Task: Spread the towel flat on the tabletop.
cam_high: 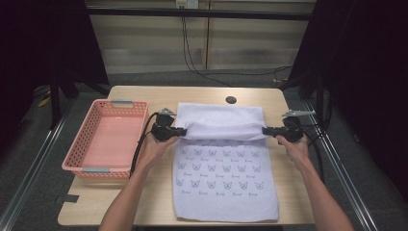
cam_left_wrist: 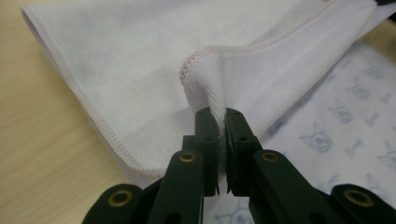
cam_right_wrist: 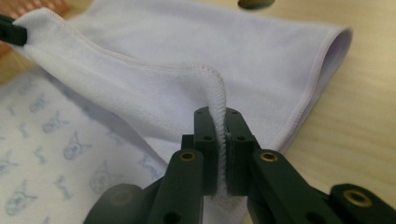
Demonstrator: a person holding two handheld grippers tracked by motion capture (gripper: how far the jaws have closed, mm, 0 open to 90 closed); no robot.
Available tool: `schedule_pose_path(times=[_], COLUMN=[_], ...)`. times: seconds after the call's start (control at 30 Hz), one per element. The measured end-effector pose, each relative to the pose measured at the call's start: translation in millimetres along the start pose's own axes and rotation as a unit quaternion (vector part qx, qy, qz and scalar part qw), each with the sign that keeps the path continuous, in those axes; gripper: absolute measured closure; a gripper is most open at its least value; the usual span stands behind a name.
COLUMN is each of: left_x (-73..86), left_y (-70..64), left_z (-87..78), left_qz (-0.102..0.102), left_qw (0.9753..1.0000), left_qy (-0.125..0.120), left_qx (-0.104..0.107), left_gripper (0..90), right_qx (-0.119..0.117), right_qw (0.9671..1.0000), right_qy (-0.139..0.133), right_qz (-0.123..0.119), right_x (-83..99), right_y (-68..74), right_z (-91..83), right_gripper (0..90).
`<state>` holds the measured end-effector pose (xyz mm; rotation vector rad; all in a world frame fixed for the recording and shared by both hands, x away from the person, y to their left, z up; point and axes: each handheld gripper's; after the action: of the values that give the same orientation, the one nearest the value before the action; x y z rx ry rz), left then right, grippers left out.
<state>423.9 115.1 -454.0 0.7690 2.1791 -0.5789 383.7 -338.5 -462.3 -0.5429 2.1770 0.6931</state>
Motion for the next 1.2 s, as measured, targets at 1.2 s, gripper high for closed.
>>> schedule_pose_path(times=[1.2], left_x=[108.8], left_y=[-76.7], left_z=[-87.3], left_qz=[0.047], left_qw=[0.9951], left_qy=[0.027], left_qx=[0.083], left_gripper=[80.3], right_qx=[-0.090], right_qw=[0.9953], right_qy=[-0.001], right_qz=[-0.033], right_x=[97.6], right_y=[95.8], right_z=[-92.2], right_gripper=[84.3])
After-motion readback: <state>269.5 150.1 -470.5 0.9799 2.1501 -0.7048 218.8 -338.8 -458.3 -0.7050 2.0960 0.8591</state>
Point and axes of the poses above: each handheld gripper's, and its own axes: z roughly forward along the jaws, x roughly out of its underside, y roughly to its left, and after that the axes turned 7 degrees about -x, right-handed
